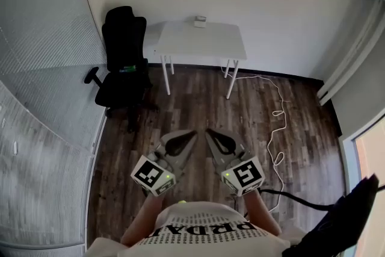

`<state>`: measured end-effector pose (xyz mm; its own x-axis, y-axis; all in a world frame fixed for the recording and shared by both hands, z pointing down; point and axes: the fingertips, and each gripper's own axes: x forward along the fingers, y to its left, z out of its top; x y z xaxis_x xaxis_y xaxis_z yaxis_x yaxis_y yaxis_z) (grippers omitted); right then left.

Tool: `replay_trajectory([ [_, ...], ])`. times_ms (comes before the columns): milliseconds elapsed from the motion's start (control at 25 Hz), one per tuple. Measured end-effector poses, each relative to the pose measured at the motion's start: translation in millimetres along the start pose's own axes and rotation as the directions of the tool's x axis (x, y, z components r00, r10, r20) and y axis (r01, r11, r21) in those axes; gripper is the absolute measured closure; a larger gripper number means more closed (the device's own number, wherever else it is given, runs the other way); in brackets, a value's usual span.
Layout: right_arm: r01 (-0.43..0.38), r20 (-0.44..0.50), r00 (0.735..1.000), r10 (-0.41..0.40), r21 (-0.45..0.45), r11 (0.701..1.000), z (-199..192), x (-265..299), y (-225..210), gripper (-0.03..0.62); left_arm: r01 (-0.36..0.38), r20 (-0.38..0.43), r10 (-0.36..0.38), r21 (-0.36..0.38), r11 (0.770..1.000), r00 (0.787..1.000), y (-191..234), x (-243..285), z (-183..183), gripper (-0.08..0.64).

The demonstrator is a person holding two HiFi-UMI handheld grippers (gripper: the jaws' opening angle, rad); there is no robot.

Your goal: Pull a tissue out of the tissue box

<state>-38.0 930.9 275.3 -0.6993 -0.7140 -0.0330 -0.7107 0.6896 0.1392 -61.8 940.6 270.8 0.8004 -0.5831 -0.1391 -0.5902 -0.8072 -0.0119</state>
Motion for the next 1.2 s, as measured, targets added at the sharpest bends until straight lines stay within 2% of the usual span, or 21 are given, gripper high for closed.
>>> replay_trajectory([
  [520, 0.044, -0.048, 0.998, -0.044, 0.008, 0.999, -10, -2, 9, 0.584, 0.008, -0.005, -0.008, -0.011, 1.000, 1.000, -2, -18, -3, 0.561],
  [1200, 0.081, -0.087, 0.993, -0.078, 0.024, 0.996, -27, 27, 42, 0.581, 0.033, -0.019, -0.034, -0.035, 0.999, 0.999, 26, -63, -17, 0.563],
])
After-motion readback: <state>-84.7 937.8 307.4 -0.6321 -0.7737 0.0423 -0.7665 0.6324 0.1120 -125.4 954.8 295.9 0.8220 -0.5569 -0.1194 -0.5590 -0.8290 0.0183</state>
